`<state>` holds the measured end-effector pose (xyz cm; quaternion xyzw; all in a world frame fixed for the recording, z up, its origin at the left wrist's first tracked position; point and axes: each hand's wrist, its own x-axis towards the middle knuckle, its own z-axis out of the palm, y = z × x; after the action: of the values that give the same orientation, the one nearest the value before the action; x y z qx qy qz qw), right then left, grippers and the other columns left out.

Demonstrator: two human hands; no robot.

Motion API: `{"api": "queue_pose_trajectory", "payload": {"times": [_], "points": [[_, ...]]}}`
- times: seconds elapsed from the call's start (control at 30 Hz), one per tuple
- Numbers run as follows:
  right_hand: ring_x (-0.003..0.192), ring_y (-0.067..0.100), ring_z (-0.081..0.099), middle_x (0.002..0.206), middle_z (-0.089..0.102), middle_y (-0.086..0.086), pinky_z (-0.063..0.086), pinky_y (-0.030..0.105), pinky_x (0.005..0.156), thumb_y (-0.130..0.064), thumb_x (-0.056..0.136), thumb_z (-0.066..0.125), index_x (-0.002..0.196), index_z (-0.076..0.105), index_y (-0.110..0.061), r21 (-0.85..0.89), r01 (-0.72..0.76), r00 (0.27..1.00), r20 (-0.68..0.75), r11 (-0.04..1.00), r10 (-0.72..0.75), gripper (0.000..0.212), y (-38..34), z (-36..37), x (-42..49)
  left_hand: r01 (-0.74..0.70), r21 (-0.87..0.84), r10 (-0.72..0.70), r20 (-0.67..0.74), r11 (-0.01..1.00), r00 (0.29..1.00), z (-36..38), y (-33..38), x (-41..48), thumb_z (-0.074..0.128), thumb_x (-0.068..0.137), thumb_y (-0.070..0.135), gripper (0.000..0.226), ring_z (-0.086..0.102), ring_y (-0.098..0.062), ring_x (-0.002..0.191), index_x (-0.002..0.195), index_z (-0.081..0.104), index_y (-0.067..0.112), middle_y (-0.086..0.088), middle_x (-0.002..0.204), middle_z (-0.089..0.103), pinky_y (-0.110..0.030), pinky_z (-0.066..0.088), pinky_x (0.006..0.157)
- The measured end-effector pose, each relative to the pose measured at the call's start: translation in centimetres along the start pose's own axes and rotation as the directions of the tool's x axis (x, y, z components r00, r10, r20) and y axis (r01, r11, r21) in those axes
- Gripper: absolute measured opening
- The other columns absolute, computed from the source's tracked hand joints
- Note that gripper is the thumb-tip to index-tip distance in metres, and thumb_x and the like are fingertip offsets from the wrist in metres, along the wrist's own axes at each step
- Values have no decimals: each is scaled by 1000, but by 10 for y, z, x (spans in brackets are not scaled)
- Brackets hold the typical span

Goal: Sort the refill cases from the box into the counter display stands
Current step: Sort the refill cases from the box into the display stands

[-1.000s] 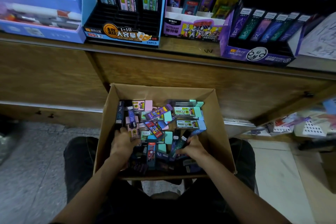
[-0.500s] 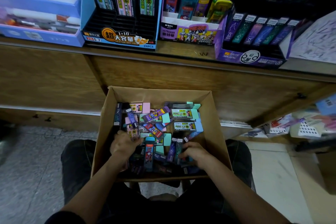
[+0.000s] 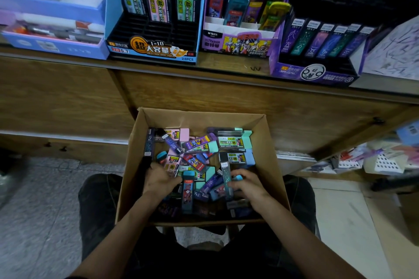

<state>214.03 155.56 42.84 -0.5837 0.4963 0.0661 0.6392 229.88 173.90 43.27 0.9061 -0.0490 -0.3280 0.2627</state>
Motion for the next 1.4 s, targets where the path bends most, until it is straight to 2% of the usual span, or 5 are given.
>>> {"api": "queue_pose_trajectory", "payload": {"times": [0.17,0.33,0.67,1.07,1.4], "points": [[93,20,64,110,59,5,55,29,71,0,80,68,102,62,-13,139,112,993,-60,984,-104,26,-11,-9,-4,-87,-423,190,207,902,960,-3,7,-13,61,74,-22,37,63,-14,89,106,48,-8,-19,96,61,-15,50,66],[97,21,63,112,61,8,52,32,78,-3,86,62,98,62,-15,144,203,978,20,968,-208,17,-33,-18,-14,-107,-418,269,351,902,897,1,15,-28,65,82,-5,33,59,-21,95,111,53,7,-13,105,64,-30,49,81],[106,27,60,116,60,12,50,40,91,-2,93,51,99,59,-16,248,328,925,113,912,-363,17,-65,-7,-38,-133,-630,405,310,765,860,8,60,-44,66,81,36,28,69,-8,87,105,59,25,8,94,72,-22,55,68],[85,10,59,93,64,1,45,14,66,-1,82,65,87,62,-17,165,456,888,-21,875,-459,17,-96,-23,-52,-187,-763,448,146,618,882,-10,77,-54,54,92,22,11,68,-13,83,102,54,17,-4,102,60,-26,59,66],[81,10,64,89,67,2,49,18,64,-3,80,69,90,61,-14,174,512,845,72,841,-529,17,-117,-8,-82,-86,-877,487,179,473,855,-32,107,-76,53,90,4,31,62,-38,103,120,50,1,-22,118,62,-50,54,82]]}}
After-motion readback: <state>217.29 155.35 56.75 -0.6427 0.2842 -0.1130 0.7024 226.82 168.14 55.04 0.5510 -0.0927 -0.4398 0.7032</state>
